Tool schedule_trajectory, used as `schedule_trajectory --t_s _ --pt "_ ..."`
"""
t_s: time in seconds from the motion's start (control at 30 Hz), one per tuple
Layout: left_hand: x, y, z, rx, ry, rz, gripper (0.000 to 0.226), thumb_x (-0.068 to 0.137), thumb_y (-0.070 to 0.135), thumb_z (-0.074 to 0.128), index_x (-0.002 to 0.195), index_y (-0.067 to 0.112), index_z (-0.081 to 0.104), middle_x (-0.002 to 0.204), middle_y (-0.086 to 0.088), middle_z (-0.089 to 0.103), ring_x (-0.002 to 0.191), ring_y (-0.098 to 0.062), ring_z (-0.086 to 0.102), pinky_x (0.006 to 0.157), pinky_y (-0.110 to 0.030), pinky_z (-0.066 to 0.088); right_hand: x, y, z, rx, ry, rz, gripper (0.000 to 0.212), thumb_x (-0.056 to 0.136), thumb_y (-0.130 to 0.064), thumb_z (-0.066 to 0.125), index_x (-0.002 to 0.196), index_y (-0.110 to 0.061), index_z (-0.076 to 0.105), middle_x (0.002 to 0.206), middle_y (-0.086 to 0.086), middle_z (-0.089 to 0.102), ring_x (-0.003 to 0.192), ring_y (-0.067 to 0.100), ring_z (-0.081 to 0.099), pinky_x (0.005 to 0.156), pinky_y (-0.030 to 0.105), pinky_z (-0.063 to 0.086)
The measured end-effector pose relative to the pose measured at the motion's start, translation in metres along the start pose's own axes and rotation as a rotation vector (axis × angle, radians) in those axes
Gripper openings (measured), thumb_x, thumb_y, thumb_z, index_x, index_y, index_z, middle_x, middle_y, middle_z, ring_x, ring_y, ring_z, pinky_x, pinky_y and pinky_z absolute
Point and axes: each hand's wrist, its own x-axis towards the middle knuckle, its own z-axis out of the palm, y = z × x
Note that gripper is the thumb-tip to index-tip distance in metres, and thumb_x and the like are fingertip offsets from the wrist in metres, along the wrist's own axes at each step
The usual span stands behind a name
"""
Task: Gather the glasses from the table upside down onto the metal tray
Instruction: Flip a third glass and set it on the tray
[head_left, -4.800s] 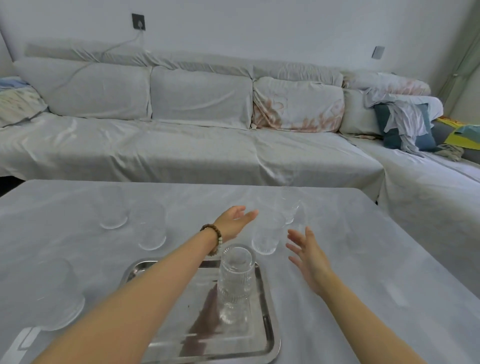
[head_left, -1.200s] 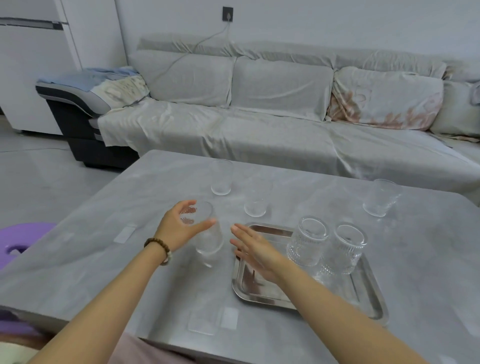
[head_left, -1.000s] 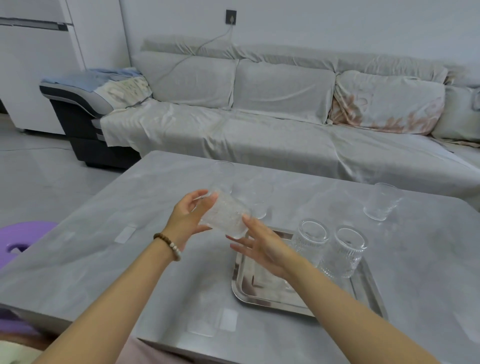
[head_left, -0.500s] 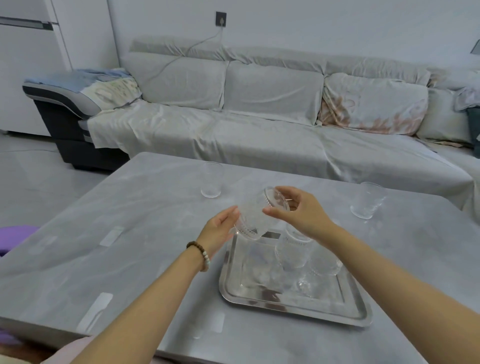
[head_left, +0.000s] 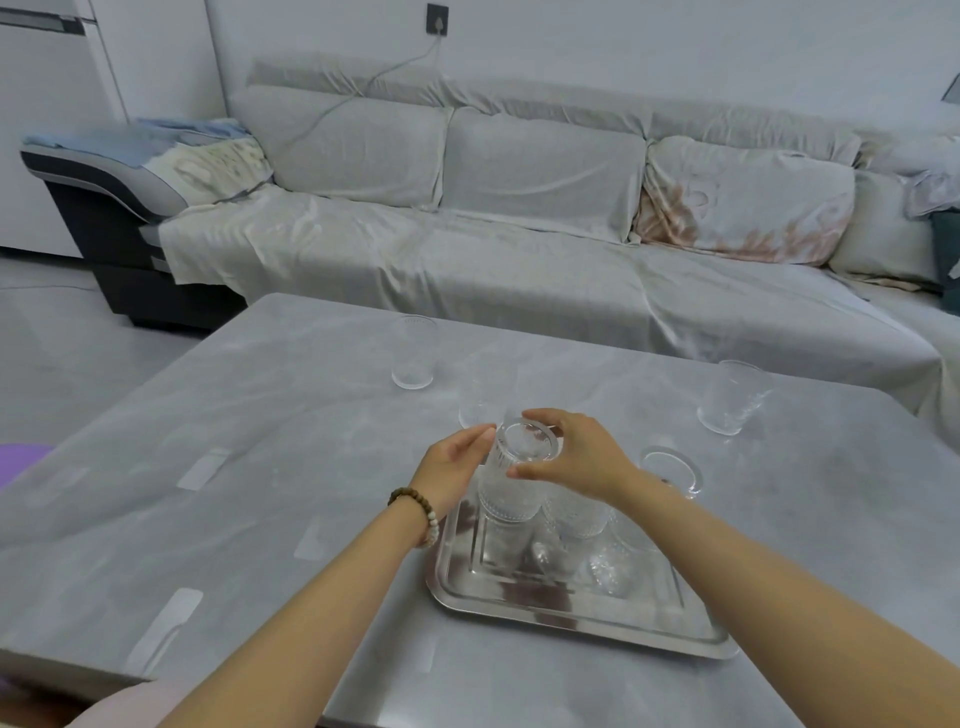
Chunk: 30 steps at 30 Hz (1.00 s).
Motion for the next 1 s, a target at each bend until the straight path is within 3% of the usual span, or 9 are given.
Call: schedule_trajectory --t_s 0.13,0.23,0.37,0.5,0.67,0.87,1.0 --pt "0.002 0.0 0.009 -0.085 0.016 -0.036 0.038 0.088 0.036 0.056 0.124 0.021 0.058 0.121 0.005 0.061 0.11 -0.008 0.055 0.097 -0.024 0.04 0.001 0.0 0.002 -0.006 -0.013 -0.012 0.086 0.06 -0.053 0.081 0.135 -0.023 0.05 0.135 -0.005 0.058 0.122 0.012 0.054 0.104 0.031 0.042" --pt "0.002 -0.001 0.012 -0.115 0.014 -0.039 0.039 0.087 0.032 0.059 0.125 0.021 0.056 0.117 0.008 0.059 0.1 0.0 0.055 0.092 -0.021 0.04 -0.001 0.002 0.003 -0.001 -0.018 -0.016 0.085 0.062 -0.055 0.079 0.136 -0.029 0.047 0.138 -0.01 0.054 0.125 0.009 0.05 0.101 0.025 0.039" --pt "0.003 -0.002 0.014 -0.141 0.017 -0.045 0.041 0.087 0.034 0.059 0.126 0.022 0.054 0.118 0.009 0.058 0.109 -0.006 0.053 0.091 -0.022 0.04 -0.007 0.011 -0.004 0.064 -0.034 -0.02 0.084 0.065 -0.054 0.077 0.138 -0.03 0.043 0.14 -0.011 0.051 0.128 0.007 0.046 0.104 0.024 0.034" --pt "0.0 -0.004 0.019 -0.141 -0.016 -0.018 0.044 0.08 0.036 0.067 0.122 0.028 0.055 0.12 0.009 0.061 0.109 -0.004 0.056 0.077 -0.013 0.046 -0.018 0.029 -0.018 0.059 -0.041 0.01 0.079 0.068 -0.053 0.075 0.138 -0.033 0.043 0.138 -0.013 0.046 0.124 0.005 0.043 0.1 0.021 0.03" --pt "0.001 -0.005 0.023 -0.107 0.01 -0.011 0.055 0.081 0.036 0.066 0.131 0.022 0.05 0.131 0.003 0.056 0.122 -0.012 0.051 0.099 -0.027 0.043 -0.021 0.039 -0.024 0.11 -0.041 0.029 0.069 0.072 -0.039 0.078 0.134 -0.028 0.049 0.139 -0.007 0.048 0.127 0.011 0.045 0.104 0.024 0.033" --pt "-0.002 0.0 0.024 -0.104 0.005 -0.003 0.053 0.084 0.034 0.063 0.133 0.022 0.048 0.132 0.004 0.054 0.12 -0.011 0.051 0.078 -0.011 0.044 -0.025 0.036 -0.02 0.153 -0.001 0.053 0.059 0.076 -0.034 0.076 0.13 -0.023 0.056 0.134 -0.002 0.053 0.125 0.013 0.047 0.106 0.025 0.033" --pt "-0.002 0.001 0.021 -0.102 -0.012 -0.003 0.051 0.082 0.035 0.064 0.13 0.024 0.05 0.13 0.006 0.055 0.114 -0.007 0.053 0.075 -0.01 0.046 -0.025 0.034 -0.021 0.176 -0.015 0.054 0.061 0.076 -0.037 0.075 0.132 -0.026 0.052 0.134 -0.006 0.052 0.125 0.01 0.046 0.104 0.023 0.032"
